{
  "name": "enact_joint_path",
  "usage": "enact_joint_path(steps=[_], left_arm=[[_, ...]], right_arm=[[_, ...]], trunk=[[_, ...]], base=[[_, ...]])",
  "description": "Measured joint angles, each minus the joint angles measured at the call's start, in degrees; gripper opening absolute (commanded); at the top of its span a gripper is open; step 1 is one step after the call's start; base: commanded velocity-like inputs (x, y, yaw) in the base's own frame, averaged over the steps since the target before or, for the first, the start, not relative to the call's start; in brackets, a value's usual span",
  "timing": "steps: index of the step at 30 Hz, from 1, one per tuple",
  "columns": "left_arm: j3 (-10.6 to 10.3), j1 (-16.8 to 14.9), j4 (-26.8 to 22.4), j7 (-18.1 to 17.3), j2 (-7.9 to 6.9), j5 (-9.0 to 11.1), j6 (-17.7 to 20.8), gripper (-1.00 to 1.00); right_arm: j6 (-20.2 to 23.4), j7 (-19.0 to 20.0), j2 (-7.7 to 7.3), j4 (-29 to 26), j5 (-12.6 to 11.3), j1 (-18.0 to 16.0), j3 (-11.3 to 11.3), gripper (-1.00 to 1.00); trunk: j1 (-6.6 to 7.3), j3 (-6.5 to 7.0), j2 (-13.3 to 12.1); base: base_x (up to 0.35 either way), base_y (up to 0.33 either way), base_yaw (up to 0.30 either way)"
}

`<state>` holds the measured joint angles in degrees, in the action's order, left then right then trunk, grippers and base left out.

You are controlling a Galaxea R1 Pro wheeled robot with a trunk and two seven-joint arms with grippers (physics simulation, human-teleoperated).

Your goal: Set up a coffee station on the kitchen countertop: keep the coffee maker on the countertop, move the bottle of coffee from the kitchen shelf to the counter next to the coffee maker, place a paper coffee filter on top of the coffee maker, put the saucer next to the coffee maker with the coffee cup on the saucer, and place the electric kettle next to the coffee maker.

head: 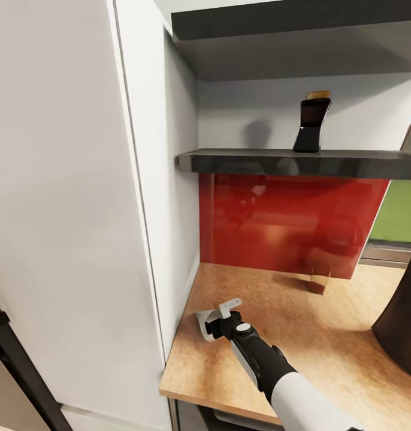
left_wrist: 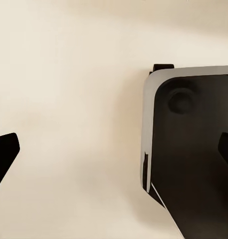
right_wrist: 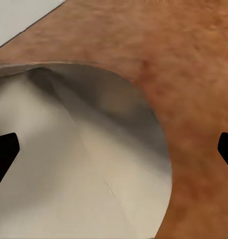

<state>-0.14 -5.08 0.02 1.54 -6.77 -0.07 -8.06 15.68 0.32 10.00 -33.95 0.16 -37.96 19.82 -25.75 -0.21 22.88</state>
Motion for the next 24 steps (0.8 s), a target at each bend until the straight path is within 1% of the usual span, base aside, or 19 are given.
enact_joint_path(steps=[6, 24], left_arm=[[0.0, 0.0, 0.0, -0.01, 0.0, 0.0, 0.02, 1.0], [0.08, -0.04, 0.0, -0.01, 0.0, 0.0, 0.06, 1.0]], right_arm=[[-0.01, 0.0, 0.0, 0.07, 0.0, 0.0, 0.0, 1.0], [-0.16, 0.0, 0.0, 1.34, -0.06, 0.0, 0.0, 1.0]], trunk=[[0.0, 0.0, 0.0], [-0.01, 0.0, 0.0]], base=[[0.056, 0.097, 0.0], [0.003, 0.005, 0.0]])
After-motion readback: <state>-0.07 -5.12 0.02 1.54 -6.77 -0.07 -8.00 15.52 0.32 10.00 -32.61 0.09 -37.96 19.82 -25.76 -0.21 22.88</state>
